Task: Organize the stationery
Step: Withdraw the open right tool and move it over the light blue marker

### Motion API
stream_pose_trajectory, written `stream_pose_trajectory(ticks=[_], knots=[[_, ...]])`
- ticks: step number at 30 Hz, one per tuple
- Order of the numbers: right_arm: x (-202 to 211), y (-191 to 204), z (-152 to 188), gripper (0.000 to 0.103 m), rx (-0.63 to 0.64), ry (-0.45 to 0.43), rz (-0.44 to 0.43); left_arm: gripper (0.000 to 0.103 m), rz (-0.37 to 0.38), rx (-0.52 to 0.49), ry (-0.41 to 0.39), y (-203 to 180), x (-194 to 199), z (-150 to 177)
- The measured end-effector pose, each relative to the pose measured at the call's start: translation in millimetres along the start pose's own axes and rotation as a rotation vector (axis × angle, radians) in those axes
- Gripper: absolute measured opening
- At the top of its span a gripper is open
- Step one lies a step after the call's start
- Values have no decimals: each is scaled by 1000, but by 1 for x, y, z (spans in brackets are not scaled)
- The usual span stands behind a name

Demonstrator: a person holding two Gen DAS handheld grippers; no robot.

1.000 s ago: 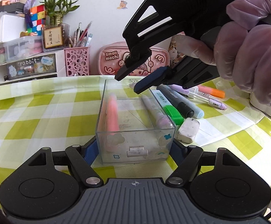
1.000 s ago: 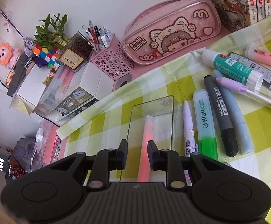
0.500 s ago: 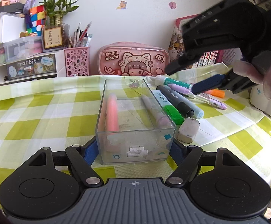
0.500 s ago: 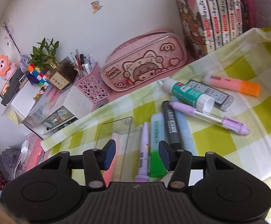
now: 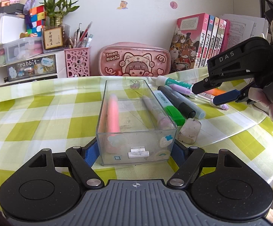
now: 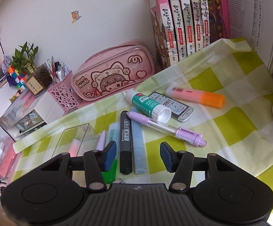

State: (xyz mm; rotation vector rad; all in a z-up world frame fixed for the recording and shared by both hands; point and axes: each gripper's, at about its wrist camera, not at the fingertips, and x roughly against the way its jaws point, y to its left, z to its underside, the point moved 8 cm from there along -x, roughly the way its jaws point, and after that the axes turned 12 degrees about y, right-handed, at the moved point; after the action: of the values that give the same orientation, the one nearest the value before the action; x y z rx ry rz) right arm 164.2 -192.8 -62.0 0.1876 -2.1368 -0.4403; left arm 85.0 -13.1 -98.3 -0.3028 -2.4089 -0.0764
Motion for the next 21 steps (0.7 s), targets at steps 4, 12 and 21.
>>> stream_pose_trajectory(ticks=[4, 12, 21], knots=[[-12, -1, 5, 34, 16, 24, 19, 75, 0, 0, 0, 0, 0, 0], [-17, 5, 12, 20, 117, 43, 52, 75, 0, 0, 0, 0, 0, 0], [8, 4, 44, 21, 274, 123, 88, 75, -1, 0, 0, 0, 0, 0]])
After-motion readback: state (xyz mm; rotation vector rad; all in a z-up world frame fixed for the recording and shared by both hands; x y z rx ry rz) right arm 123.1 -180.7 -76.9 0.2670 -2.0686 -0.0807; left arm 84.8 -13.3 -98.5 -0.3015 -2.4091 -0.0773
